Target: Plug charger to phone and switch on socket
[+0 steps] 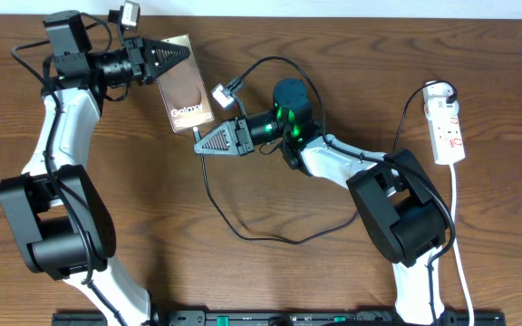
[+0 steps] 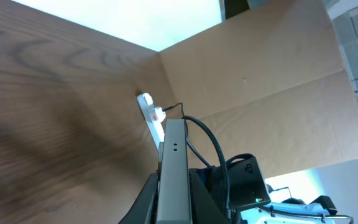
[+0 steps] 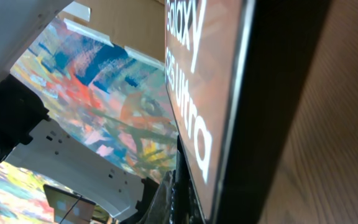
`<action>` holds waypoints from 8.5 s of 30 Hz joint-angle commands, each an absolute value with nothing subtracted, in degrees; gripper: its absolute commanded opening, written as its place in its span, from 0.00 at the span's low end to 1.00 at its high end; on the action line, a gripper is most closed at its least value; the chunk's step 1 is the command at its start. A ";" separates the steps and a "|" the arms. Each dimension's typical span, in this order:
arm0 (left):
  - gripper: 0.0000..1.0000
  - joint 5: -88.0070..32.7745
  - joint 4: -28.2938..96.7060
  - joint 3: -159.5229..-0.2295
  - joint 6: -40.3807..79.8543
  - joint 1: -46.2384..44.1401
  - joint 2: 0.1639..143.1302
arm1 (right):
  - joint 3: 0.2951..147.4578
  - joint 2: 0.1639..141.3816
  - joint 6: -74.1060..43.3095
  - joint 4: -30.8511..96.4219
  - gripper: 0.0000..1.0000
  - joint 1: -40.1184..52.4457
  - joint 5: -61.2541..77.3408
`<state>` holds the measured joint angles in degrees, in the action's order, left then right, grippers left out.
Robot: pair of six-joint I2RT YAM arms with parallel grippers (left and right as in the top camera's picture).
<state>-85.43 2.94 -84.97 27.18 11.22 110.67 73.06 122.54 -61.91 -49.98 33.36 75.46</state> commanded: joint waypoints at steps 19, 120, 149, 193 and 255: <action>0.08 -90.06 3.79 -85.34 26.61 10.13 108.97 | 74.59 122.28 -60.82 -50.83 0.01 31.38 68.86; 0.08 -87.57 -0.38 -85.34 30.74 10.55 108.97 | 74.61 122.28 -56.51 -46.83 0.01 35.09 70.74; 0.07 -88.31 -6.61 -85.34 35.62 10.70 108.97 | 74.59 122.28 -55.66 -48.66 0.01 35.09 73.95; 0.07 -90.04 -6.37 -85.34 33.26 10.70 108.97 | 74.59 122.28 -55.22 -49.52 0.01 33.78 73.89; 0.07 -90.02 -6.33 -85.34 33.12 11.40 108.97 | 74.59 122.28 -55.22 -49.50 0.01 32.05 73.67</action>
<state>-87.18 -6.24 -84.97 33.21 9.98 110.67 73.36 122.54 -56.34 -49.15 33.01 74.70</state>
